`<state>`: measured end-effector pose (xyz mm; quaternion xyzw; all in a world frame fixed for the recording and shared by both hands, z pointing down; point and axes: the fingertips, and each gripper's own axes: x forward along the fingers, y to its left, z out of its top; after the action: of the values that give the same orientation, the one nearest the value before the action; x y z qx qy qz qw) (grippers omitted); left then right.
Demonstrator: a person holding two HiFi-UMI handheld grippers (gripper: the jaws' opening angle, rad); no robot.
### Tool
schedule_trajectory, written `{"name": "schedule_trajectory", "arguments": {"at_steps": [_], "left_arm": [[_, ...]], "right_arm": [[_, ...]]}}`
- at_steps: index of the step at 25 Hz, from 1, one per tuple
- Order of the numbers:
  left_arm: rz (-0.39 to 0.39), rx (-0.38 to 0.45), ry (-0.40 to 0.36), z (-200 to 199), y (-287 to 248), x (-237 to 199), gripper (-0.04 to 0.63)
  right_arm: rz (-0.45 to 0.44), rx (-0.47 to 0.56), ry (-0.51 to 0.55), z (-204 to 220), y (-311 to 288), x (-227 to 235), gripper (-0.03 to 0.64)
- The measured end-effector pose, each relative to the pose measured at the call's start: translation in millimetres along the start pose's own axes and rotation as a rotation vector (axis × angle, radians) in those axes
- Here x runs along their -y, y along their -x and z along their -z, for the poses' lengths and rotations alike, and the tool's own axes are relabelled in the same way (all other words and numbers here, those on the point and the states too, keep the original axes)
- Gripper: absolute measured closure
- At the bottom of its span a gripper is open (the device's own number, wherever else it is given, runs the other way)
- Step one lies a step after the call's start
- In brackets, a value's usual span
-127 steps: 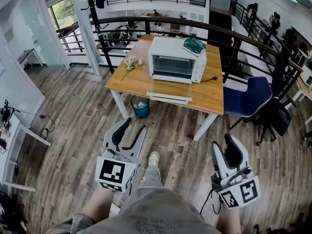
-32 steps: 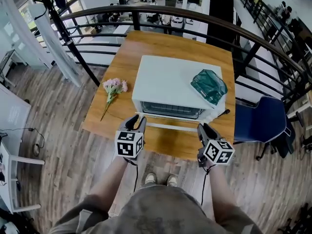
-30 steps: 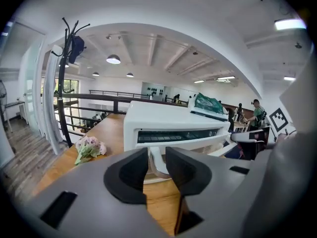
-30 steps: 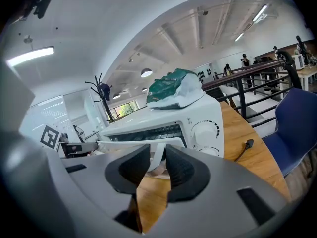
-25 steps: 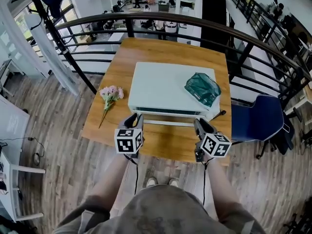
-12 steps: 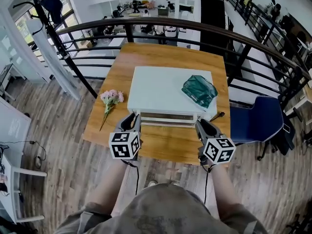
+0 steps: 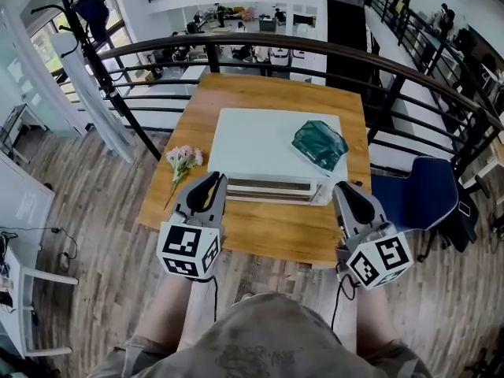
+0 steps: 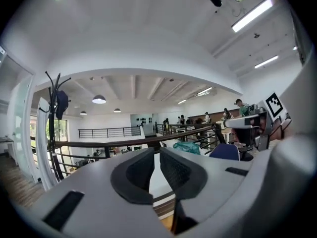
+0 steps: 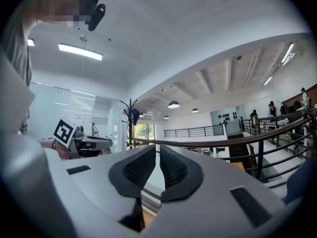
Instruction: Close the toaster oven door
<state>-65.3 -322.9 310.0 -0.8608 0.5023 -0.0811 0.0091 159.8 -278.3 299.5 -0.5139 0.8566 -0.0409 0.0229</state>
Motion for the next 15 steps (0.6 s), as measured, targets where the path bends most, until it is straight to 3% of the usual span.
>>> {"name": "schedule_trajectory", "arguments": {"at_steps": [7, 15], "left_arm": [[0.062, 0.141, -0.052, -63, 37, 24, 0.557], [0.065, 0.12, -0.06, -56, 67, 35, 0.56]], "right_arm": [[-0.033, 0.107, 0.068, -62, 42, -33, 0.578], [-0.071, 0.056, 0.132, -60, 71, -53, 0.58]]}}
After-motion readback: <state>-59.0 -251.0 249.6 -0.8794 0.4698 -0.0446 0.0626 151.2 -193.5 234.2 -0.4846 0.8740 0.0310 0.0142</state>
